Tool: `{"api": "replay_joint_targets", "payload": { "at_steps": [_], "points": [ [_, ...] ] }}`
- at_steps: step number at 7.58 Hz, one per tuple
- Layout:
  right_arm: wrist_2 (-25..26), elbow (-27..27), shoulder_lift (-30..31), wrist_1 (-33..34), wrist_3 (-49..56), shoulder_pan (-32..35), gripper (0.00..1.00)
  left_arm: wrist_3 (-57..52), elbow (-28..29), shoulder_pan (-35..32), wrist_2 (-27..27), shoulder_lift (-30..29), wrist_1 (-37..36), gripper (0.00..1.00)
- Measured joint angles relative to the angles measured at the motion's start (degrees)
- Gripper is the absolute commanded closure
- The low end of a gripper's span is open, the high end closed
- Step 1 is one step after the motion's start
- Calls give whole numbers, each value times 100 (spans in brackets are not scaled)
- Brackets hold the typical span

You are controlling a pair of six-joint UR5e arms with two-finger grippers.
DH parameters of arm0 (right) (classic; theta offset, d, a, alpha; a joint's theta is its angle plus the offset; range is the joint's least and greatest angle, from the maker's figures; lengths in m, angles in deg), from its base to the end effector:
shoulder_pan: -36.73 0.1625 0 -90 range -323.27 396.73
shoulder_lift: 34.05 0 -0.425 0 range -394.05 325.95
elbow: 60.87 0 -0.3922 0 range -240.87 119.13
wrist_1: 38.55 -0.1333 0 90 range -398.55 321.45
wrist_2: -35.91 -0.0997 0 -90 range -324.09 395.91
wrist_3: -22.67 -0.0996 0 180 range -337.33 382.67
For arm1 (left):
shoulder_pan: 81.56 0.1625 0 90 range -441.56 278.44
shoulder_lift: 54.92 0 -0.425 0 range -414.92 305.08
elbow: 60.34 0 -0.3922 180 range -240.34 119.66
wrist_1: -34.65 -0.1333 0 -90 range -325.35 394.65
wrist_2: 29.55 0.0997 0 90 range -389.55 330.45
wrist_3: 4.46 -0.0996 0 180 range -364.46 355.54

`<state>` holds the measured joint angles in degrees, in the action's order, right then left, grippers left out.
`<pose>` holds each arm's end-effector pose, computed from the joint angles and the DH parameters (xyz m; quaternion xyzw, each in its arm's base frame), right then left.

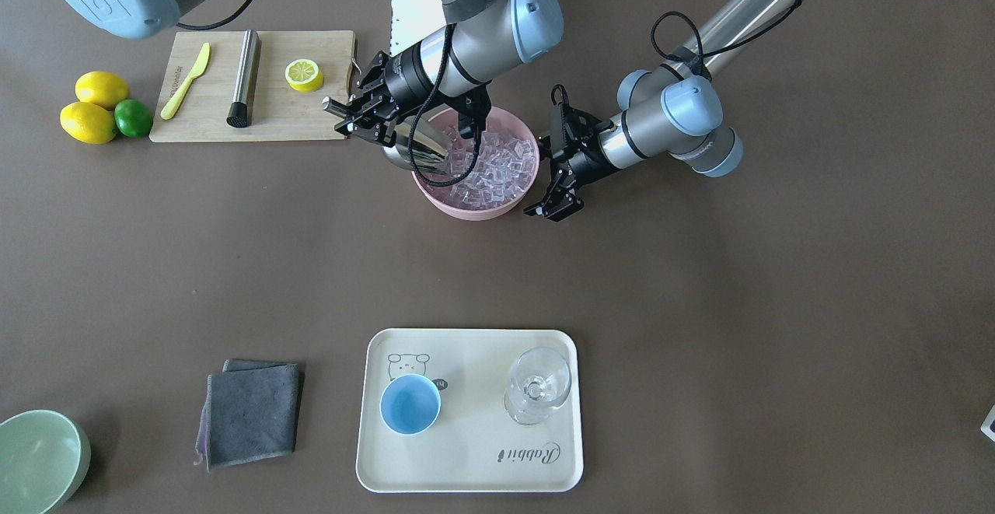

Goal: Put ice in cup with scoop
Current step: 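Dip the scoop into the ice cubes with the right gripper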

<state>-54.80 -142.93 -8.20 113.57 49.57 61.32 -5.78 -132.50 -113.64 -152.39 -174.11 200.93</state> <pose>-0.5720 -0.4070 0.1312 -0.0507 0.0112 -0.7200 0.6920 0.5337 -0.4281 0.3602 0.4880 0.4944 0.5122 0.5050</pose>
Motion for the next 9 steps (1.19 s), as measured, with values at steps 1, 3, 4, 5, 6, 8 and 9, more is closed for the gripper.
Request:
{"api": "replay_joint_targets", "payload": {
  "at_steps": [1, 3, 4, 5, 6, 8, 9],
  "points": [
    [-1, 54, -5, -134, -50, -27, 100, 0, 0, 0, -11, 1, 0, 2],
    [-53, 83, 7, -364, -224, -69, 100, -9, 0, 0, -34, 1, -6, 2],
    [-74, 71, 32, -503, -255, -72, 100, -18, 0, 0, -41, 1, -26, 2],
    [-103, 46, 68, -642, -271, -74, 100, -24, 0, 0, -45, 2, -49, 2],
    [-157, -39, 132, -741, -278, -77, 100, -29, 0, 0, -47, 1, -64, 2],
    [-204, -457, 385, -805, -298, -78, 100, -34, -7, -7, -54, 3, -118, 2],
    [-217, -718, 555, -814, -412, -77, 100, -35, -14, -8, -55, 2, -140, 2]
  ]
}}
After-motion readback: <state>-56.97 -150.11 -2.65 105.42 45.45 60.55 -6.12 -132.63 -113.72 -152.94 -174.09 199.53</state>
